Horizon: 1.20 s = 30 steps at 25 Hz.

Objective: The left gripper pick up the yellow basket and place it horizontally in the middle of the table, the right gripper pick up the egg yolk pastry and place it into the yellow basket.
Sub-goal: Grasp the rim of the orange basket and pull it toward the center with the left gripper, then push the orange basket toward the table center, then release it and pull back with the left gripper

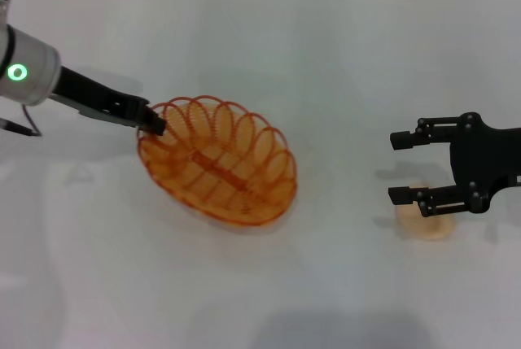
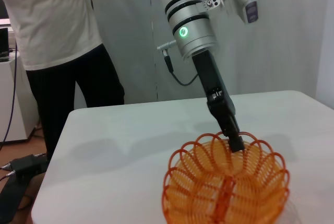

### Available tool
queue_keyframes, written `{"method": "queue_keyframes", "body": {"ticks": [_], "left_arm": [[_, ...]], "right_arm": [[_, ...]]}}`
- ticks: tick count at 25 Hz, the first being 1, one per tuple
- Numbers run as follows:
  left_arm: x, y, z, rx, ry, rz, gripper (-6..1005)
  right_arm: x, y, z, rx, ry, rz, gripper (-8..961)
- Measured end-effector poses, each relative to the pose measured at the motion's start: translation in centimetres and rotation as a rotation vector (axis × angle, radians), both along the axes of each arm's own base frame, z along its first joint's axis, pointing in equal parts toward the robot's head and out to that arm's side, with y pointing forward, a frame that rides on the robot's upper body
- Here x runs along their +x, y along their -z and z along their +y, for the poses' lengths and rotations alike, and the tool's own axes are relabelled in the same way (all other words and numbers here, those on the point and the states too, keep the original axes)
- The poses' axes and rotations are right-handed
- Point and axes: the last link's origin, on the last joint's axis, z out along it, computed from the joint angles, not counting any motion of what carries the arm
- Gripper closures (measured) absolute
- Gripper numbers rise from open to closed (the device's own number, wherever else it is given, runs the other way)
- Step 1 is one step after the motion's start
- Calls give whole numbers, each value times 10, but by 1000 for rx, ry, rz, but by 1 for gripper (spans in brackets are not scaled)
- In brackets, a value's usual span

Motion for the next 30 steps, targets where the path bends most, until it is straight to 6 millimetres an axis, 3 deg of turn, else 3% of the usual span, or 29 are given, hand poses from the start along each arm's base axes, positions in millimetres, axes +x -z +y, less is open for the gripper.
{"method": "queue_keyframes", "body": {"ticks": [15,16,24,30], "left_arm": [[21,19,1,56,-361,-135,912],[26,27,-1,57,-416,-161,912],[31,49,-5,40,-503,-194,902],[29,51,-1,71,-510,-203,895]], "right_arm": [[4,3,-5,5,-34,-5,228],[4,3,-6,5,-33,-5,228],[8,5,-14,-9,-64,-4,228],[10,4,-18,-11,-71,-1,229]]}}
